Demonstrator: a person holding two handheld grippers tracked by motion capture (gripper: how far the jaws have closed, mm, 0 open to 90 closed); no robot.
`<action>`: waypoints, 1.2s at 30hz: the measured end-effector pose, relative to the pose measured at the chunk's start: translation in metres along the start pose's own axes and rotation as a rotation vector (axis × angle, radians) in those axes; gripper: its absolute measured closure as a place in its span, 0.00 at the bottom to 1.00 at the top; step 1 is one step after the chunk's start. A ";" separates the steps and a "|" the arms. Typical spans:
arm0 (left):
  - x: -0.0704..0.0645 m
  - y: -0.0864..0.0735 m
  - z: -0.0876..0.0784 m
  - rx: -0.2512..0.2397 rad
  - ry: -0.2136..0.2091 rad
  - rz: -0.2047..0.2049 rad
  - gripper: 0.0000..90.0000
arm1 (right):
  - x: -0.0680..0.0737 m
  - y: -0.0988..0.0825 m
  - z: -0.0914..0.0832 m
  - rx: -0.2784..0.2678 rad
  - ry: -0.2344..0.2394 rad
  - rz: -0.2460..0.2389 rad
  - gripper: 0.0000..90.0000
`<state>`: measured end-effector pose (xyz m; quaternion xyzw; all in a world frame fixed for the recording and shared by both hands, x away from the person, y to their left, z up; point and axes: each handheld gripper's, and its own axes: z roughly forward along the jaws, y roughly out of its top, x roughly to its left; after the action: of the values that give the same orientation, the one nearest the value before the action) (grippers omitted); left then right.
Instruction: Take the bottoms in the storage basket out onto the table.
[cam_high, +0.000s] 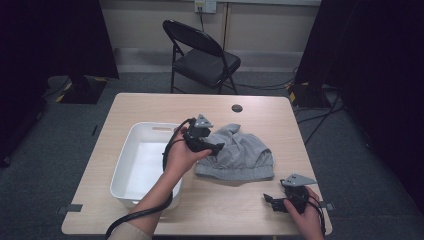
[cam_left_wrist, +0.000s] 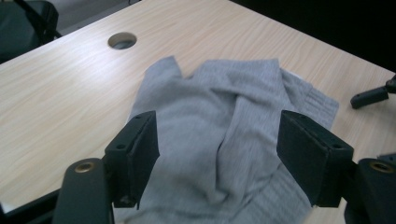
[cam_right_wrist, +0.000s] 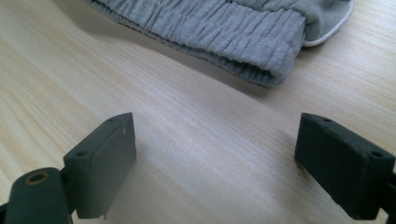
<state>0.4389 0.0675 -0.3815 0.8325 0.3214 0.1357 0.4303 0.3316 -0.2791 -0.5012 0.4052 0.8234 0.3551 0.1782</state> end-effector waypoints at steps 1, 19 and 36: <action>0.003 -0.005 -0.012 -0.001 0.008 0.005 0.31 | 0.000 0.000 0.000 0.000 0.000 0.000 0.13; 0.007 -0.065 -0.069 -0.003 0.038 -0.012 0.27 | 0.000 0.000 0.000 0.000 0.000 0.000 0.13; 0.000 -0.094 -0.089 -0.008 0.045 -0.017 0.25 | 0.000 0.000 0.000 0.000 -0.001 0.000 0.13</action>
<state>0.3547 0.1629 -0.4048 0.8247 0.3376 0.1521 0.4275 0.3316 -0.2791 -0.5012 0.4052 0.8233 0.3550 0.1789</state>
